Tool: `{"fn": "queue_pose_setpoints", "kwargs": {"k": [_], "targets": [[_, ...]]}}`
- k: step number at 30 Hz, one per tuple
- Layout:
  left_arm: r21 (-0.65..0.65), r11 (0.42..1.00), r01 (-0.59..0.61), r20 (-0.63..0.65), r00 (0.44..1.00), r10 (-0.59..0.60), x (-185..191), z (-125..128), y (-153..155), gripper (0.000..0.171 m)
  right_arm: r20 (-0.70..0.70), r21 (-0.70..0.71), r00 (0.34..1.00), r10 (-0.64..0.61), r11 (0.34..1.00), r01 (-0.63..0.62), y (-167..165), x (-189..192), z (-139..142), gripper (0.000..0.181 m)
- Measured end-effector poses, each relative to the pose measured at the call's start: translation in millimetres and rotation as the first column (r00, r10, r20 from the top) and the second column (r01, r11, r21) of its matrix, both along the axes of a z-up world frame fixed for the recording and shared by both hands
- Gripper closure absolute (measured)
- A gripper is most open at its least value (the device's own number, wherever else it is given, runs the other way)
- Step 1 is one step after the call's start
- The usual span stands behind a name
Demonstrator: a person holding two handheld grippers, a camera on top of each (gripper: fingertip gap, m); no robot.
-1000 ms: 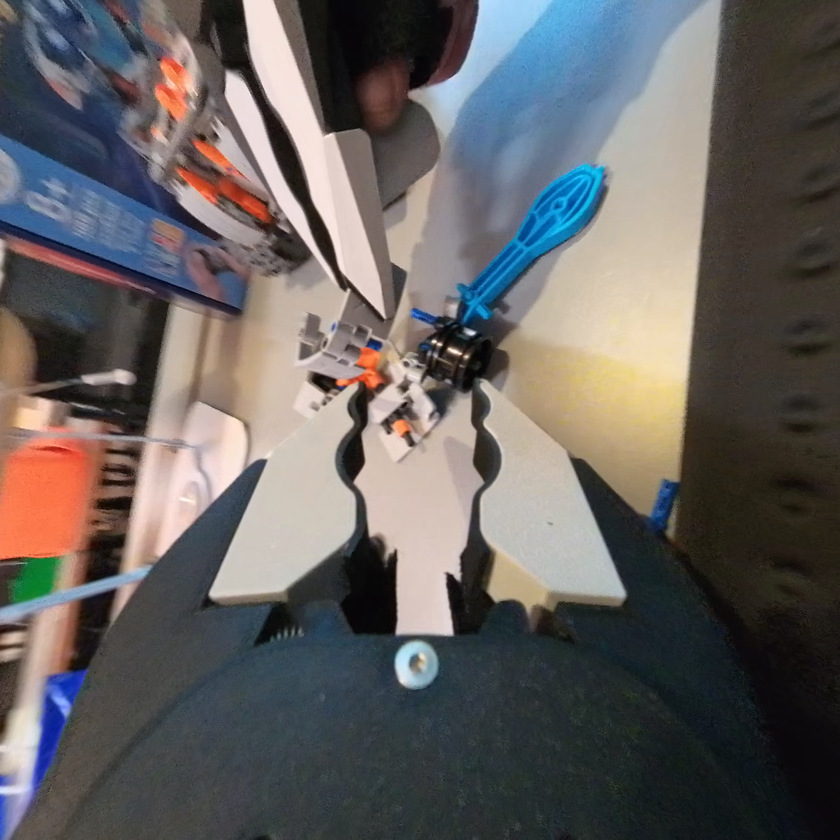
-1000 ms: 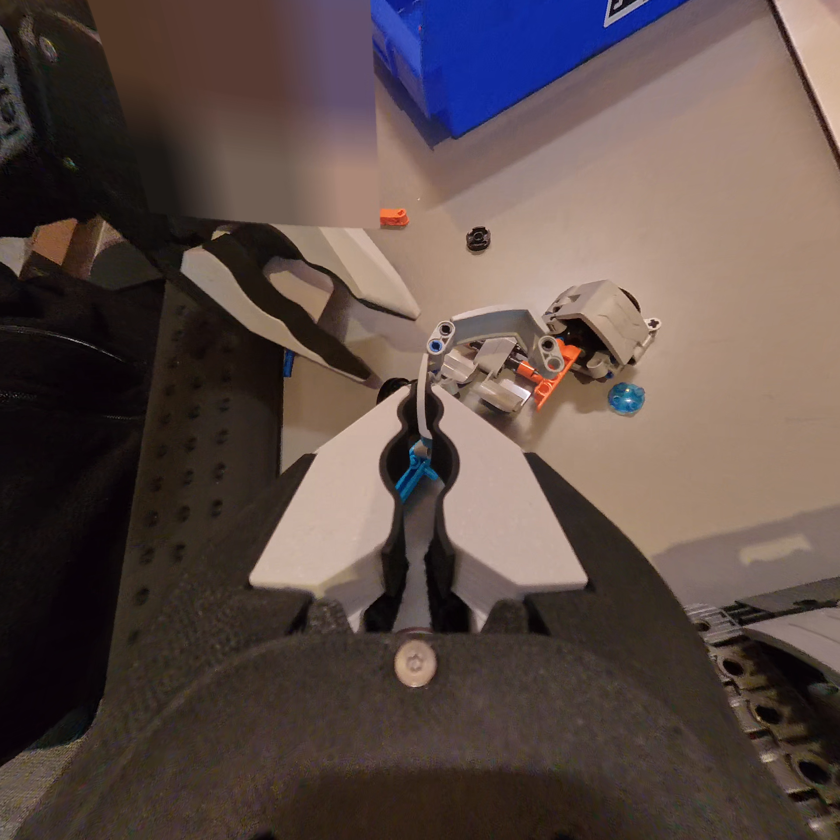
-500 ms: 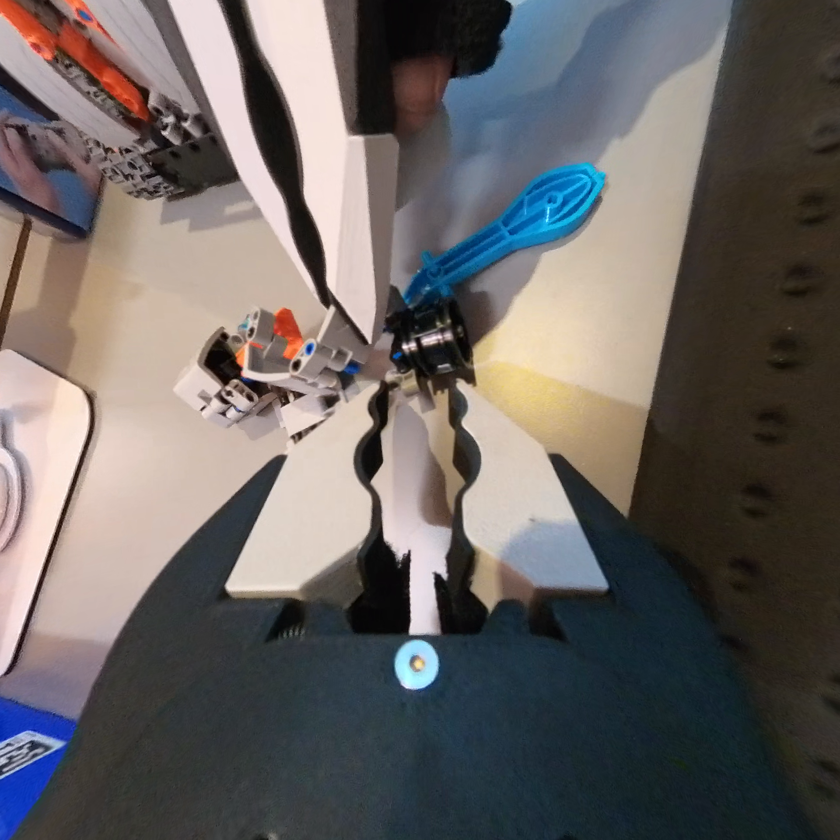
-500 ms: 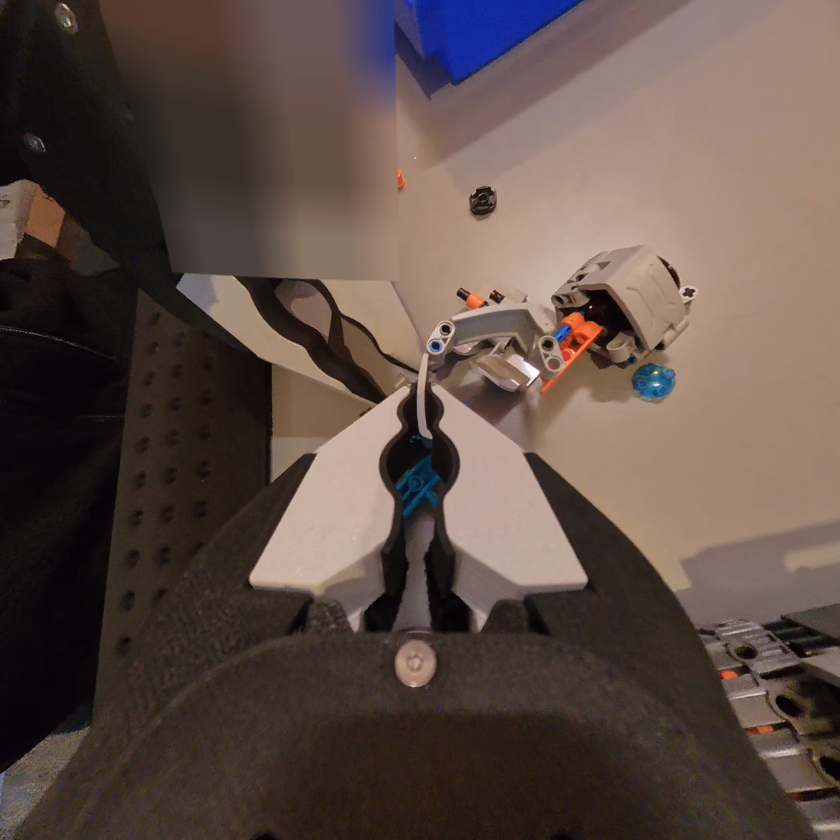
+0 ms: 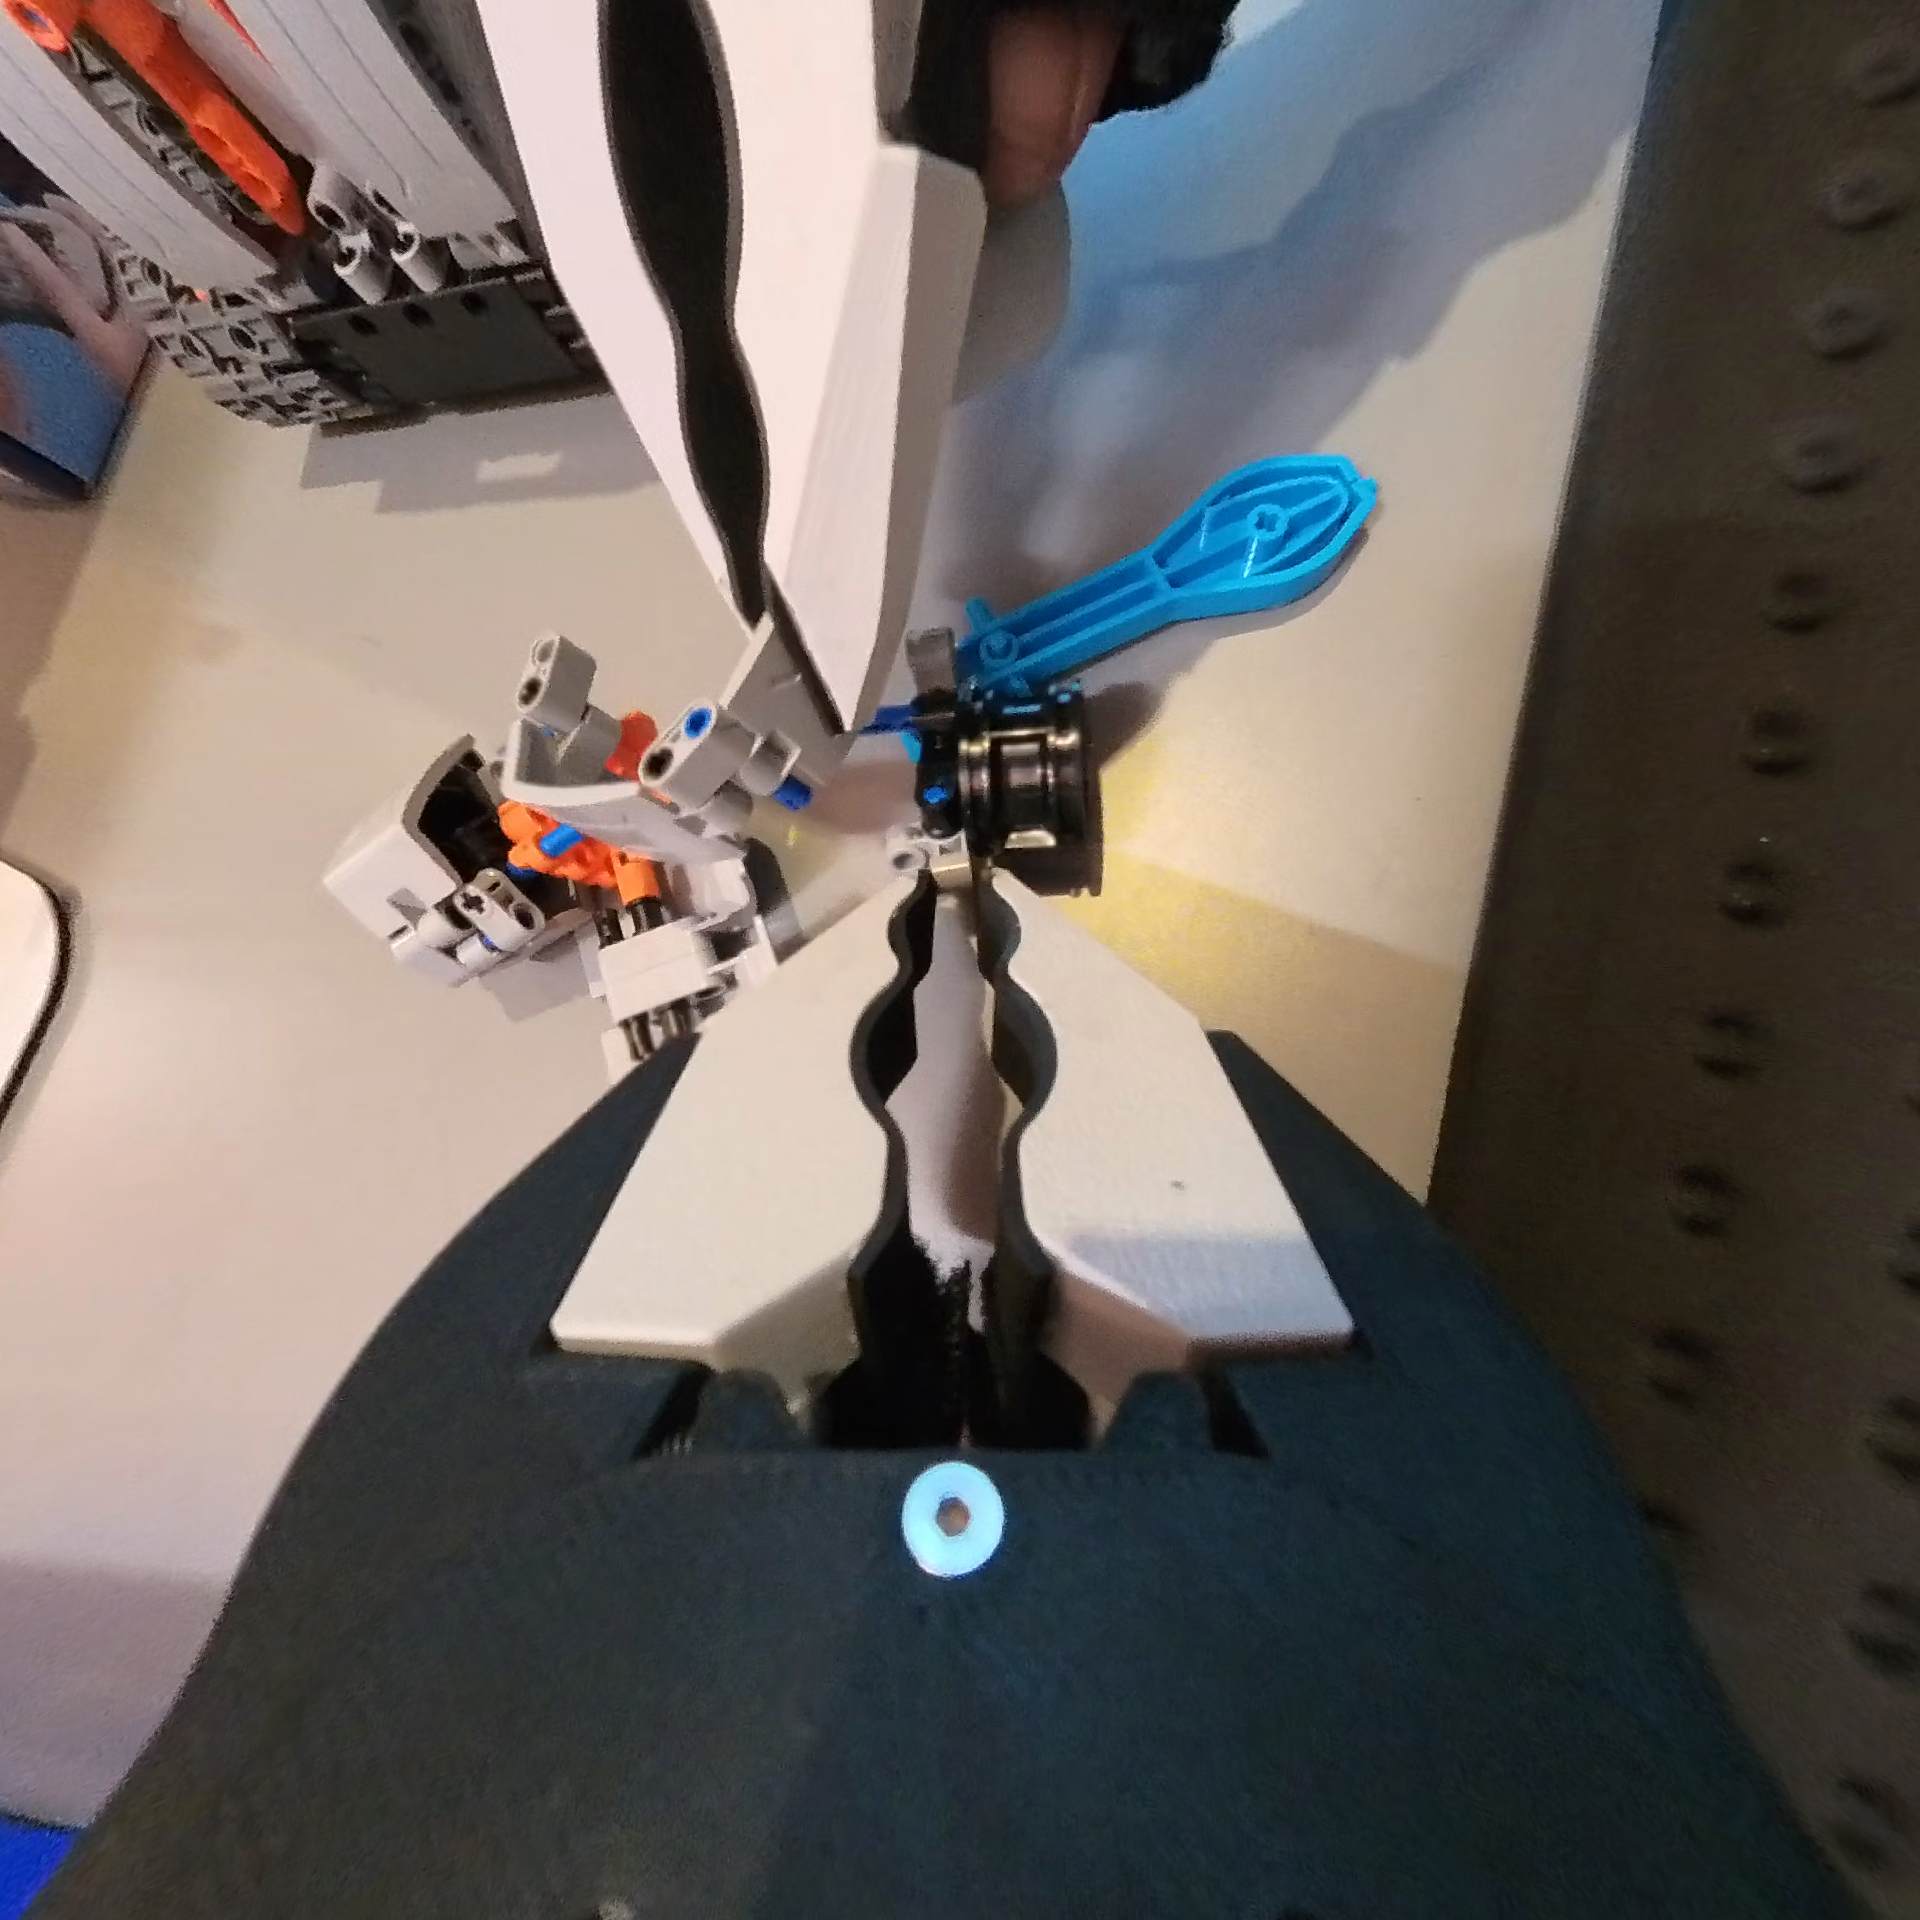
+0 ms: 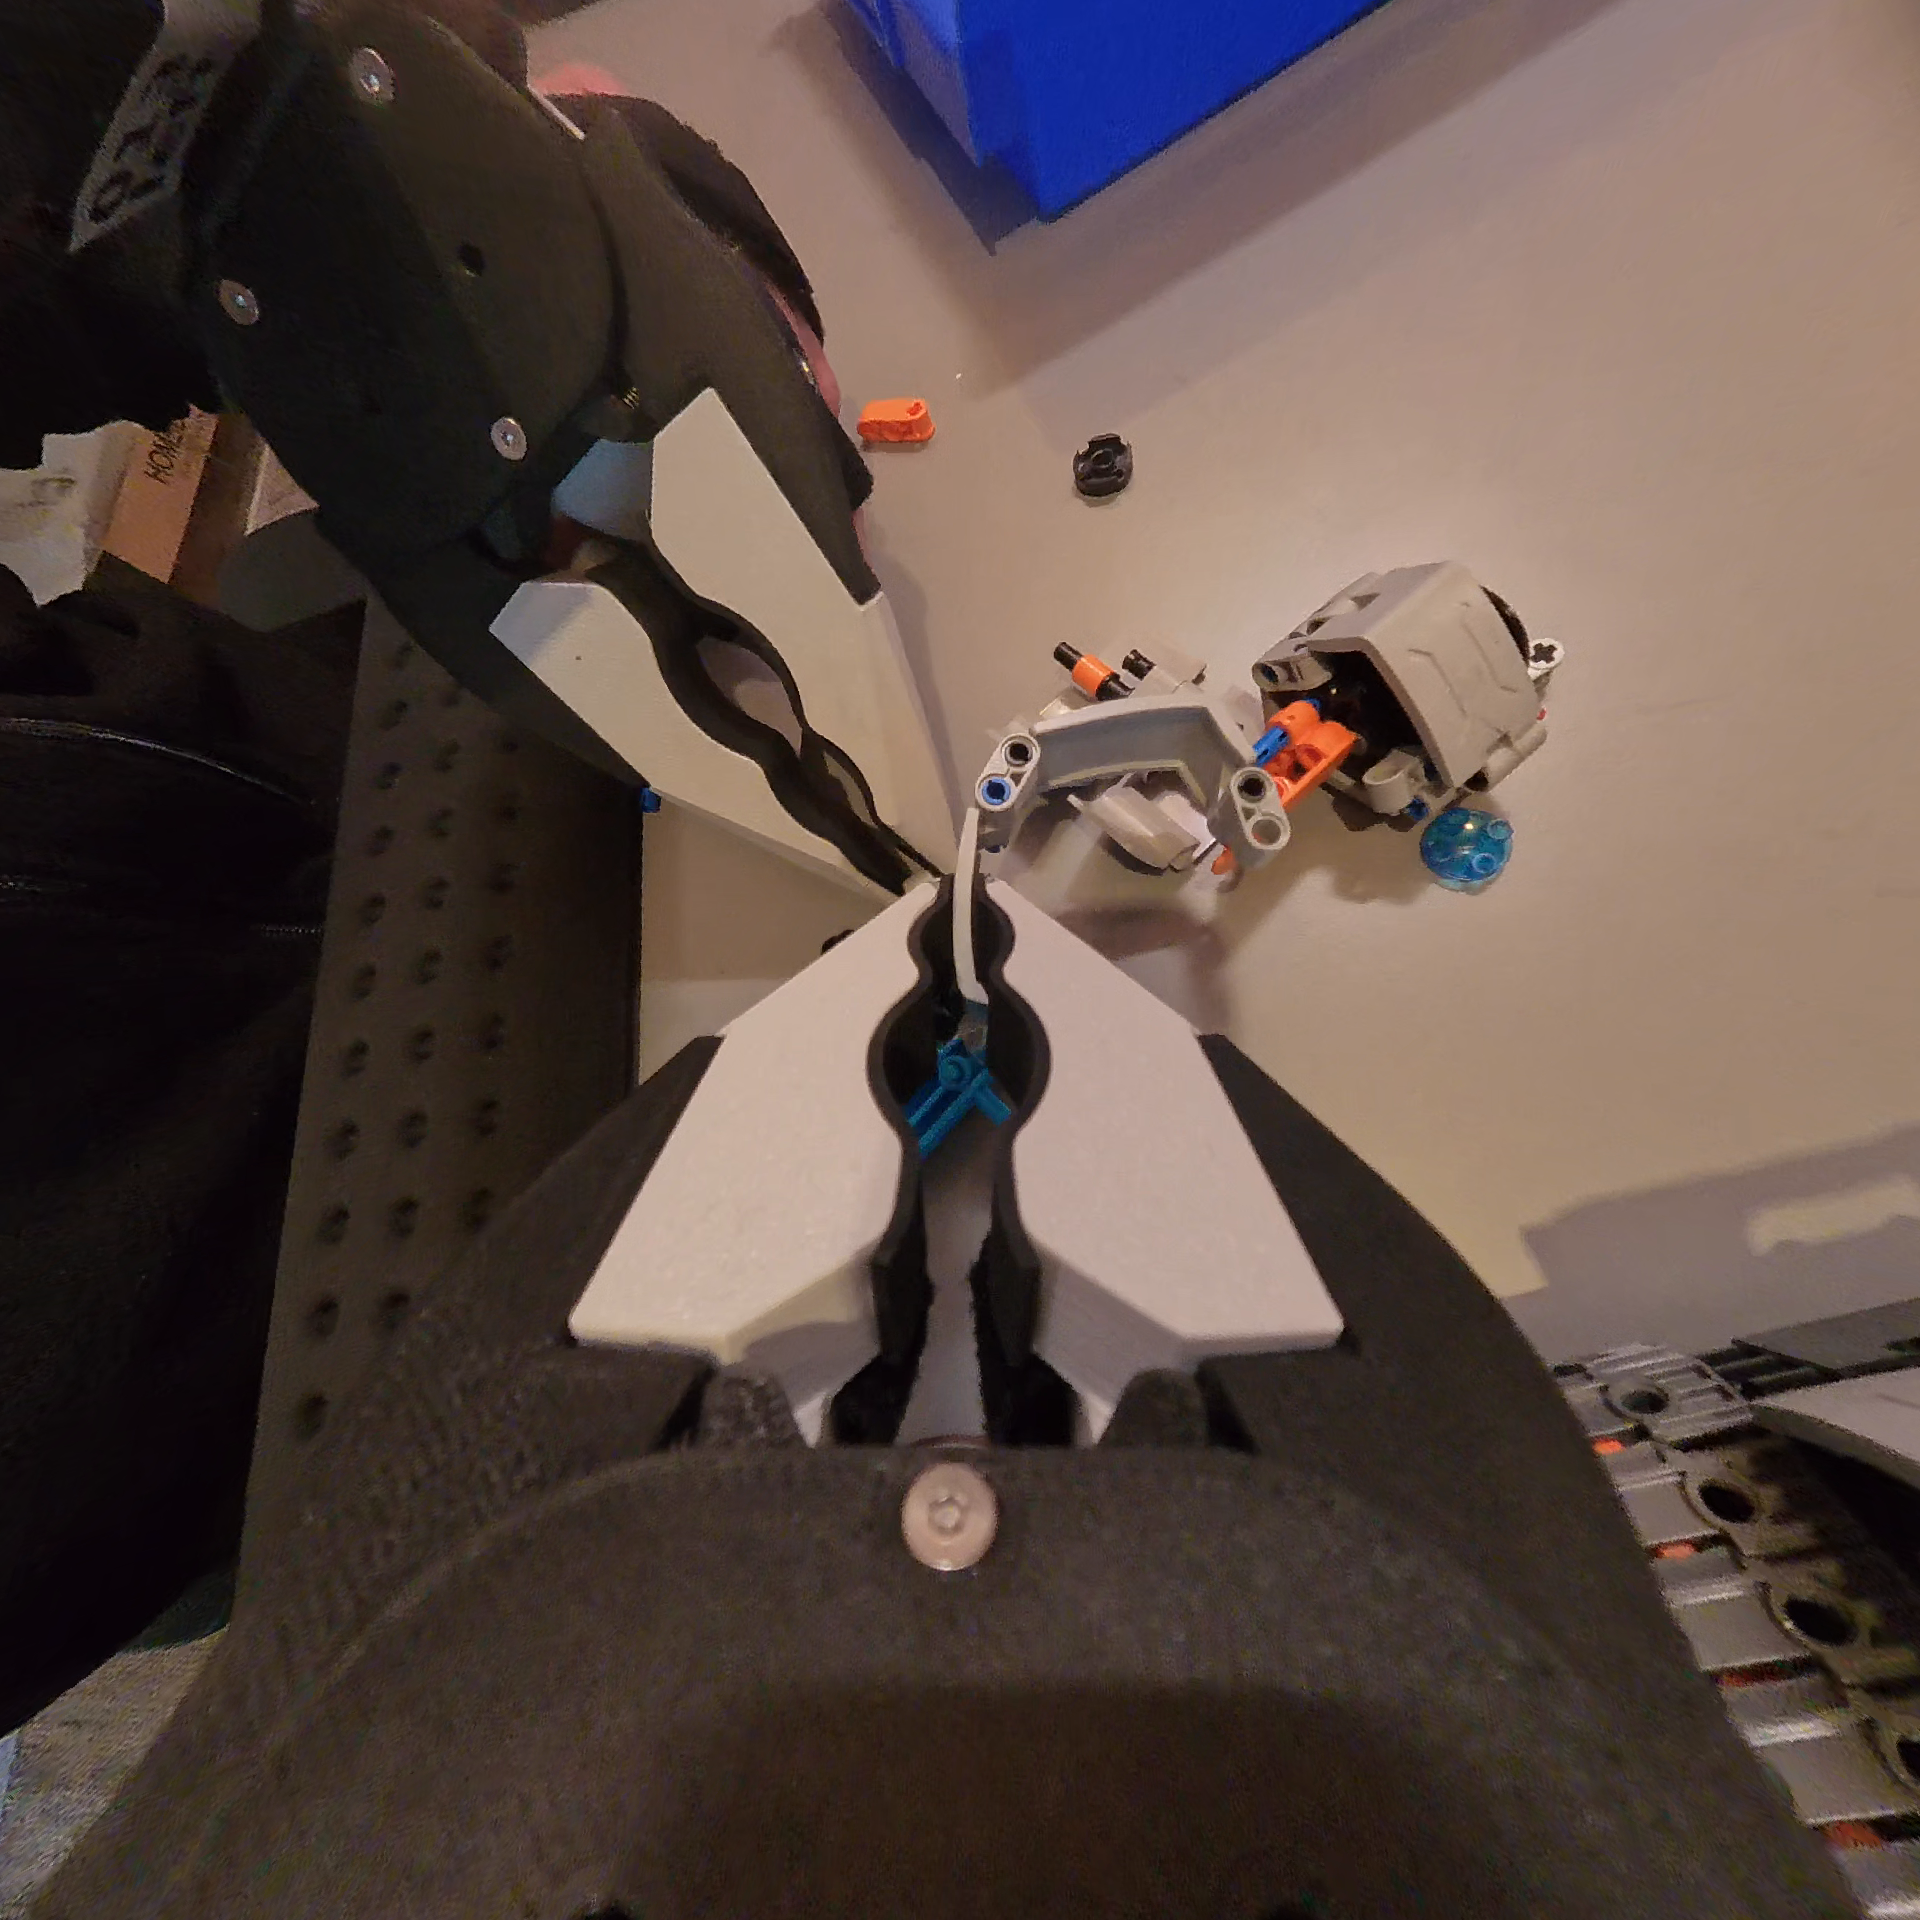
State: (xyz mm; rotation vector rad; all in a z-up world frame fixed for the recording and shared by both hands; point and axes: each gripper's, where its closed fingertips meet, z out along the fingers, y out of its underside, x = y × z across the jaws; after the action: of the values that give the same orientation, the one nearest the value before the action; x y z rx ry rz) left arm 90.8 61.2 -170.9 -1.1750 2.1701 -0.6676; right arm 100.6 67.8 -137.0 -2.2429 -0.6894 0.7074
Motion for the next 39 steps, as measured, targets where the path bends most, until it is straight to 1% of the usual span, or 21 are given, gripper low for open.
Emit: {"fn": "queue_pose_setpoints", "kwargs": {"k": [3, 4, 6, 8, 9, 11, 15, 20, 23, 27, 30, 31, 33, 35, 37, 39], "targets": [[0.056, 0.998, 0.022, 0.041, 0.999, -0.024, 0.5, 5.3, 0.2, 0.167, -0.003, 0.008, 1.000, 0.005, 1.000, -0.005, -0.8, 0.0, 2.7, 0.181], [0.104, 0.994, 0.022, 0.058, 0.998, -0.028, 0.2, 7.4, 2.5, 0.167, -0.003, 0.012, 1.000, 0.008, 1.000, -0.008, -1.4, 0.0, 3.5, 0.181], [0.239, 0.970, 0.036, 0.108, 0.992, -0.063, -1.3, 13.5, 6.0, 0.167, -0.006, 0.017, 1.000, 0.013, 1.000, -0.013, -2.9, 0.1, 5.1, 0.181], [0.389, 0.920, 0.053, 0.143, 0.983, -0.117, -4.4, 18.4, 7.2, 0.167, -0.015, 0.026, 1.000, 0.018, 1.000, -0.018, -4.4, 0.3, 7.7, 0.181], [0.458, 0.886, 0.078, 0.145, 0.976, -0.160, -6.7, 18.5, 5.1, 0.167, -0.023, 0.031, 0.999, 0.022, 0.999, -0.022, -5.1, -0.2, 9.5, 0.181], [0.582, 0.809, 0.079, 0.163, 0.964, -0.212, -8.9, 21.0, 4.9, 0.167, -0.031, 0.036, 0.999, 0.027, 0.999, -0.026, -5.9, -0.9, 11.8, 0.181], [0.698, 0.711, 0.089, 0.145, 0.954, -0.263, -13.8, 19.7, 4.6, 0.167, -0.023, 0.042, 0.998, 0.050, 0.998, -0.049, -8.7, -5.0, 12.5, 0.181], [0.753, 0.650, 0.106, 0.139, 0.939, -0.314, -21.4, 20.9, 2.7, 0.167, -0.008, 0.050, 0.997, 0.073, 0.996, -0.073, -11.3, -9.5, 12.5, 0.181], [0.760, 0.640, 0.108, 0.138, 0.937, -0.322, -24.5, 20.7, 1.0, 0.167, -0.004, 0.053, 0.996, 0.085, 0.995, -0.085, -12.4, -11.7, 12.6, 0.181], [0.742, 0.661, 0.111, 0.131, 0.943, -0.306, -27.4, 21.1, 2.6, 0.167, -0.001, 0.068, 0.996, 0.085, 0.994, -0.085, -12.0, -11.9, 15.0, 0.181], [0.671, 0.732, 0.119, 0.116, 0.958, -0.262, -31.1, 20.3, 3.9, 0.167, -0.002, 0.079, 0.997, 0.075, 0.994, -0.075, -10.7, -10.0, 17.7, 0.181], [0.623, 0.773, 0.121, 0.101, 0.967, -0.232, -33.2, 19.0, 4.8, 0.167, -0.004, 0.082, 0.997, 0.074, 0.994, -0.073, -10.5, -9.7, 18.8, 0.181], [0.485, 0.869, 0.093, 0.073, 0.987, -0.146, -37.6, 18.7, 7.8, 0.167, -0.003, 0.085, 0.997, 0.073, 0.994, -0.072, -10.5, -9.3, 19.6, 0.181], [0.332, 0.942, 0.056, 0.021, 0.998, -0.067, -44.5, 17.6, 10.8, 0.167, -0.006, 0.088, 0.997, 0.075, 0.993, -0.074, -10.8, -10.1, 20.8, 0.181], [0.170, 0.985, 0.004, -0.071, 0.997, 0.008, -54.4, 11.0, 13.6, 0.167, -0.005, 0.091, 0.997, 0.078, 0.993, -0.077, -11.3, -11.0, 21.3, 0.181], [0.058, 0.996, -0.062, -0.104, 0.992, 0.067, -59.3, 7.7, 17.9, 0.167, -0.006, 0.093, 0.997, 0.080, 0.992, -0.080, -11.6, -12.2, 21.6, 0.181]]}}
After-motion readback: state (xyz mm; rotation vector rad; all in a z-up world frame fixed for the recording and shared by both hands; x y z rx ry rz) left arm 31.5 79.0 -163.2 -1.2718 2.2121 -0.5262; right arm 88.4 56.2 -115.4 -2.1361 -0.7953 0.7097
